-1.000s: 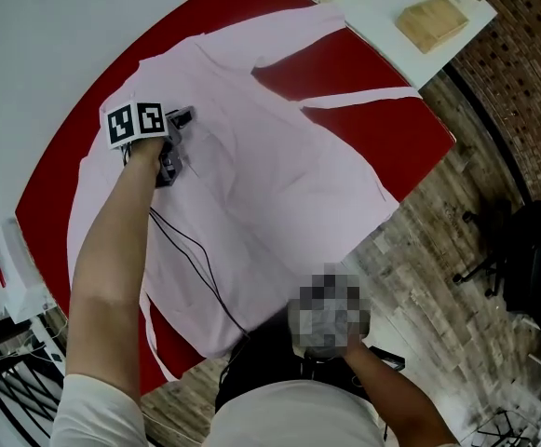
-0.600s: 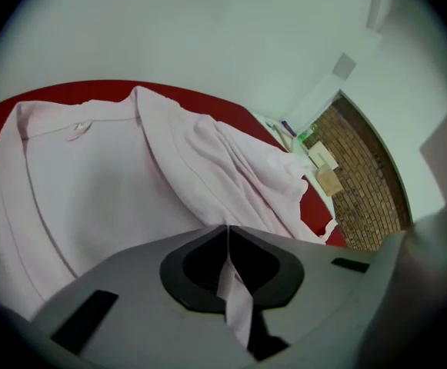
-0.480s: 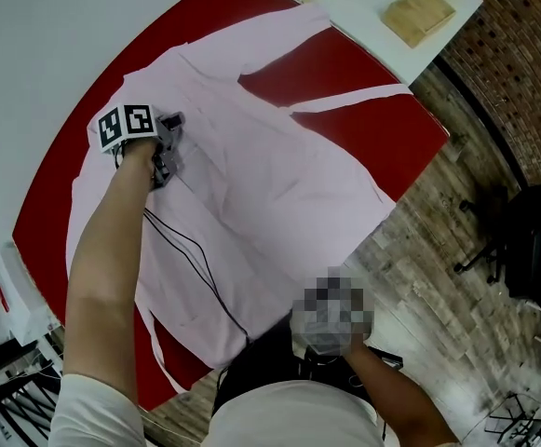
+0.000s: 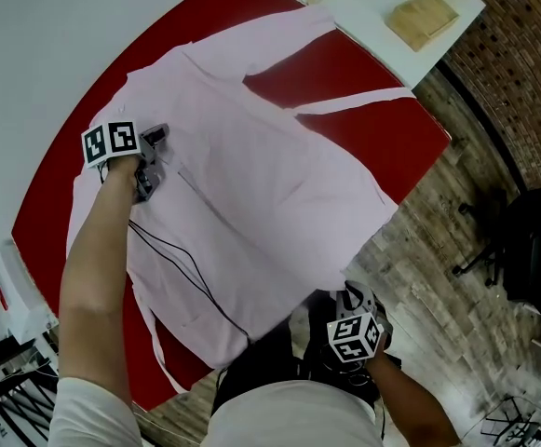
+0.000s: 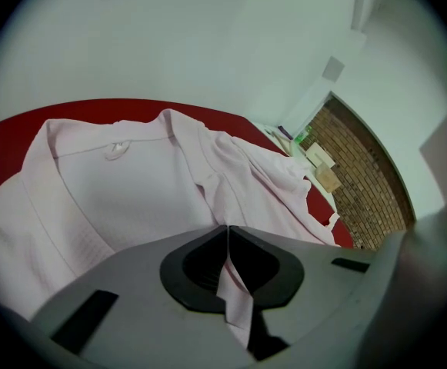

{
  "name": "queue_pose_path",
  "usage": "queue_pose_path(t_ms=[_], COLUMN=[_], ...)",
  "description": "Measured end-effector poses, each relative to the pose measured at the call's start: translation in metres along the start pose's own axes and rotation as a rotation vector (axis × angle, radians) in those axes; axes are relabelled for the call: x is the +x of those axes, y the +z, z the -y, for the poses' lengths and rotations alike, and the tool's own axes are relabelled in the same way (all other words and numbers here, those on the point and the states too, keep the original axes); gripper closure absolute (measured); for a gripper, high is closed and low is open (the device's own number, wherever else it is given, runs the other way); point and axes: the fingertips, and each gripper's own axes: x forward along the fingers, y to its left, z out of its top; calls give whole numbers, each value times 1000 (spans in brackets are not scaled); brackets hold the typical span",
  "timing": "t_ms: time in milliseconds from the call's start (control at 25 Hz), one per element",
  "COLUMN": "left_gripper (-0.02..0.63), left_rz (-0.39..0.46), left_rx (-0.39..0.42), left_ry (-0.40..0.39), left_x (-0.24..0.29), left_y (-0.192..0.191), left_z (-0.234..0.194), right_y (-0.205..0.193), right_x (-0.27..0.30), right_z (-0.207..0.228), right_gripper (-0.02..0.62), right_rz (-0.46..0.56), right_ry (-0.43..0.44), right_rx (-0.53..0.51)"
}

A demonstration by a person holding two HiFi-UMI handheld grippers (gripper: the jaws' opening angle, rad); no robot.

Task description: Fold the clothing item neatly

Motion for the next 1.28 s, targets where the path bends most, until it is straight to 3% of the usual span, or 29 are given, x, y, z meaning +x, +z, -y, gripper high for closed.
queue_pose_path(t_ms=[200,680,720,800,920,1160,1280], left_gripper=[591,589,588,575,528,526,526], left_rz=[-5,-48,-49,-46,-29,91,93], left_rx=[35,87,85,72,57,58,33], left_ry=[4,-52,-70,-106,-140,-25,25], left_x=[2,10,10,9,5,0,10], left_y=[2,-5,-5,-3,6,47,55], left_z=[-2,7,10,14,17,-4,-15], right_y=[-8,-34,-34,-31,-16,36,64], right_x=[-12,-10,-8,-7,-14,-26,-28], right_z=[11,19,18,17,22,33,33], right_gripper=[569,568,557,474,468,468,468], right_rz=[-14,-90,-96,-93,-61,32,56], right_ry=[-12,-39,-26,-2,-3,-33,-27], right_rx=[64,108,117,131,131,92,48])
